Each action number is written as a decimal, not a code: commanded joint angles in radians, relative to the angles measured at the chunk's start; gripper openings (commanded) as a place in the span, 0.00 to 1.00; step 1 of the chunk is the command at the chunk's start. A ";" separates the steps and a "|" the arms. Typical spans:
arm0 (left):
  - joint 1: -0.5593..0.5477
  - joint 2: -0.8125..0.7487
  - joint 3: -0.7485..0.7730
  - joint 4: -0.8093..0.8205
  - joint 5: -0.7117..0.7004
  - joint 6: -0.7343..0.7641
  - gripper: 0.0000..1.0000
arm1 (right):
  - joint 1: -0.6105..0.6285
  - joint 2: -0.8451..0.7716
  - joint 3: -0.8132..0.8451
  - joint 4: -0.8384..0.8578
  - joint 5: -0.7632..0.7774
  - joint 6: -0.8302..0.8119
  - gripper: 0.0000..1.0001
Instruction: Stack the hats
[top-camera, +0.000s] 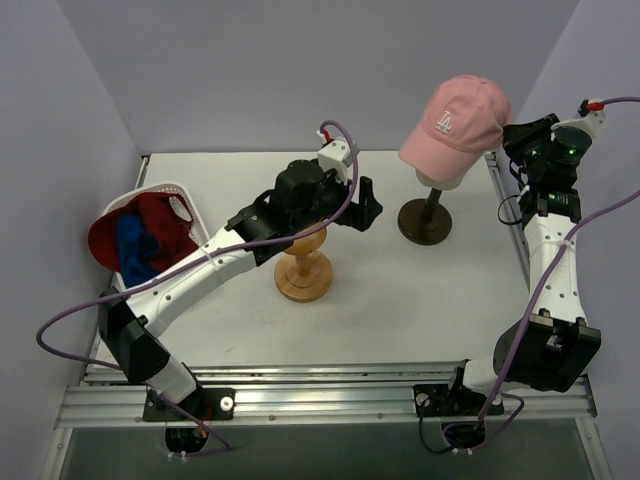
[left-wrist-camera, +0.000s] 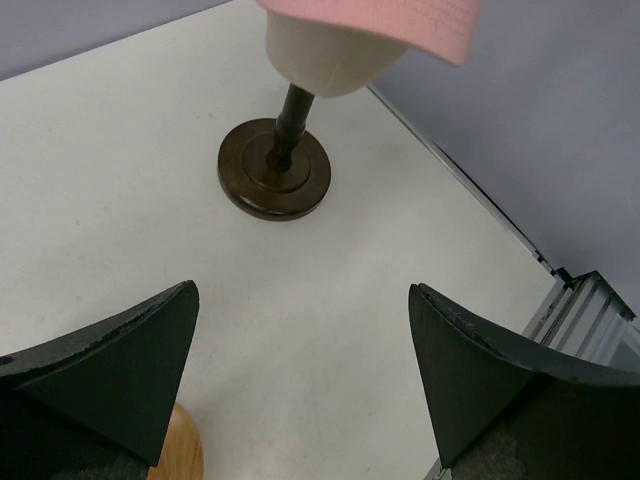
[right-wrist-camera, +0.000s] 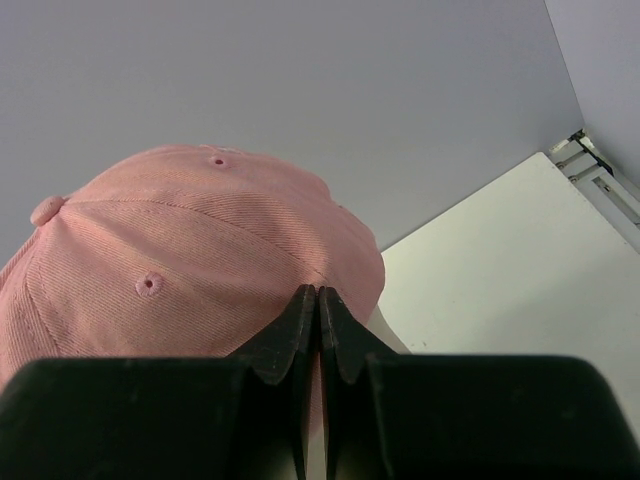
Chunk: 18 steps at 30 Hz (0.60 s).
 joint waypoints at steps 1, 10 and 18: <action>-0.013 -0.117 -0.042 0.007 -0.067 0.025 0.95 | -0.010 0.024 -0.015 0.019 0.016 -0.025 0.00; -0.037 -0.306 -0.286 0.051 -0.118 -0.011 0.95 | -0.013 0.031 -0.017 0.019 0.018 -0.028 0.00; -0.054 -0.421 -0.453 0.070 -0.169 -0.008 0.94 | -0.015 0.031 0.015 0.016 0.005 -0.037 0.04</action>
